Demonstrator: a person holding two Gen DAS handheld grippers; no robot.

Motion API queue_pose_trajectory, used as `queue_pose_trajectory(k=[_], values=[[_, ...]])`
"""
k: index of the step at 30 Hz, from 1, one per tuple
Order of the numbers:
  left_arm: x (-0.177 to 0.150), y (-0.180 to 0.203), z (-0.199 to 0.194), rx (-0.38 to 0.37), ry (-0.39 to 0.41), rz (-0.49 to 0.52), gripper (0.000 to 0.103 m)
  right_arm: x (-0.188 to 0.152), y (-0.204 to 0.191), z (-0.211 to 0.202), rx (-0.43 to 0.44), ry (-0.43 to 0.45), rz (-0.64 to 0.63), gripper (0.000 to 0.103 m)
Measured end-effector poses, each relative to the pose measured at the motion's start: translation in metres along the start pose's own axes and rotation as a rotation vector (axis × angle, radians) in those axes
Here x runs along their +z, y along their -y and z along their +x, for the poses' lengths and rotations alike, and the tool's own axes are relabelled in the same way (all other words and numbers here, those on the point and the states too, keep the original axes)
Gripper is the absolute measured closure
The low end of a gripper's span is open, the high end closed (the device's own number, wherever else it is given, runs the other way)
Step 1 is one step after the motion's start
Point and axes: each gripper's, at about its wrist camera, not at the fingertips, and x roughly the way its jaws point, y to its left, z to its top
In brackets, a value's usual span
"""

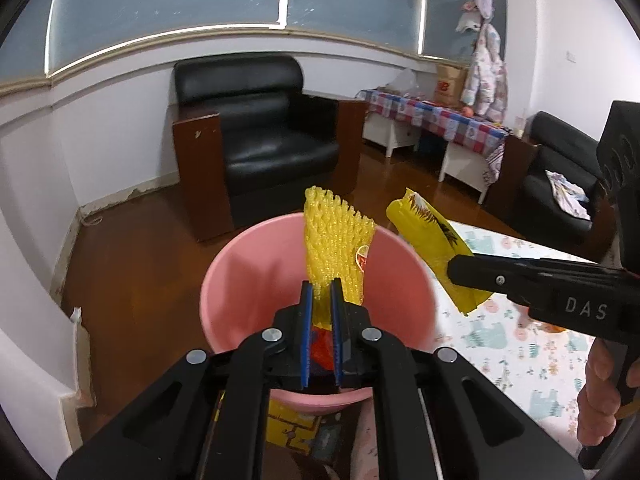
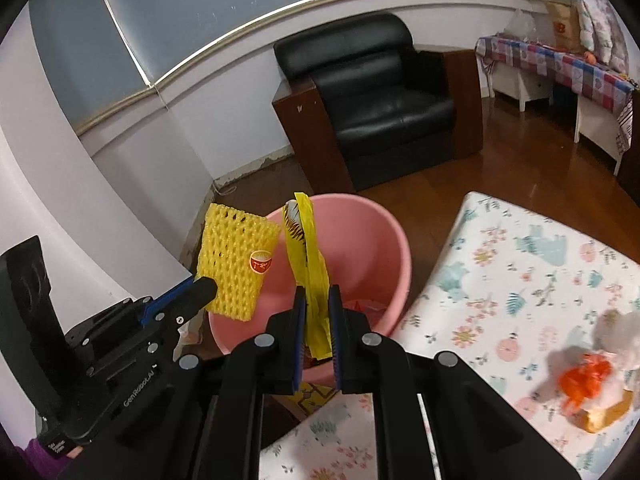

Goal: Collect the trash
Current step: 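Carry foam net and yellow packet over the pink bucket and release both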

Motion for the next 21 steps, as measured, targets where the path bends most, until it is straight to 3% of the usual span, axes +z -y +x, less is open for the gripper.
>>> queue_pose_trajectory(k=[19,21], values=[[-0.012,-0.034,0.041,0.029,-0.094,-0.101,0.094,-0.003,0.005,0.062,-0.049,-0.074,0.029,0.09],[-0.011,-0.035,0.044,0.025,-0.11,-0.11,0.081,-0.002,0.005,0.061,-0.045,-0.067,0.037,0.082]])
